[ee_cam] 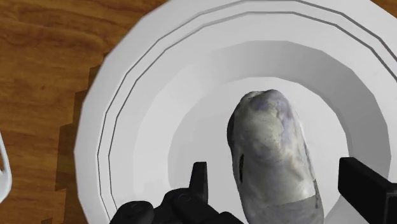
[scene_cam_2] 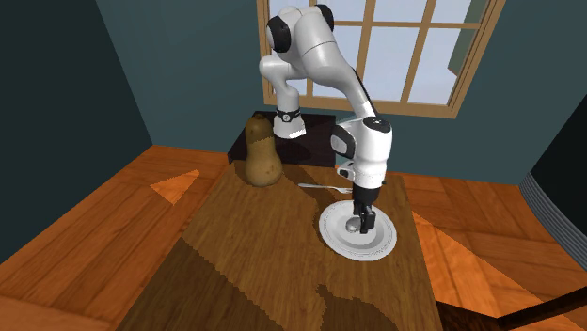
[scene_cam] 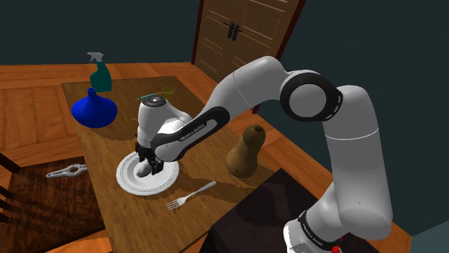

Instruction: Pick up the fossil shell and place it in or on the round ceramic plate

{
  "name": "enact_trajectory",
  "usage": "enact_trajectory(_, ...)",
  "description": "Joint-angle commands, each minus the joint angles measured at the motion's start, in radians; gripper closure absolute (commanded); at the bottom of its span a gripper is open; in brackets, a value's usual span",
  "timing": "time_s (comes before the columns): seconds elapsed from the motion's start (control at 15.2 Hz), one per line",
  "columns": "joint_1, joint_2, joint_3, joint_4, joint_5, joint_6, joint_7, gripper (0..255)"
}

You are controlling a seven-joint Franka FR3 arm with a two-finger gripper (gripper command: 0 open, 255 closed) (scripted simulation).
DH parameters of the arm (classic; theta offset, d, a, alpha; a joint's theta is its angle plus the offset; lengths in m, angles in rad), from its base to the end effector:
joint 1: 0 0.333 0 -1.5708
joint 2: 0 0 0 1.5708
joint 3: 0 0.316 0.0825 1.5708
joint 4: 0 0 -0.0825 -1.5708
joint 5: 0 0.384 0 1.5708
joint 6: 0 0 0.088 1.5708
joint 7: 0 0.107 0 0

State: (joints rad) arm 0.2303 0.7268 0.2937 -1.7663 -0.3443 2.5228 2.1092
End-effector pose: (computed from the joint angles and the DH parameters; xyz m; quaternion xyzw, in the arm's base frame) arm 0.5816 0.3217 0.1715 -0.7681 0.6391 -0.0179 0.0347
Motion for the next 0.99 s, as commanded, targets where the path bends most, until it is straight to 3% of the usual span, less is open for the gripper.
enact_trajectory(0.0,0.0,0.0,0.0,-0.001,0.0,0.0,0.0,0)
enact_trajectory(0.2,0.0,0.002,0.0,0.002,0.0,-0.001,0.0,0)
enact_trajectory(0.46,-0.027,-0.102,0.035,-0.032,0.034,-0.07,-0.021,0)
enact_trajectory(0.92,-0.027,-0.102,0.034,-0.032,0.035,-0.07,-0.021,0)
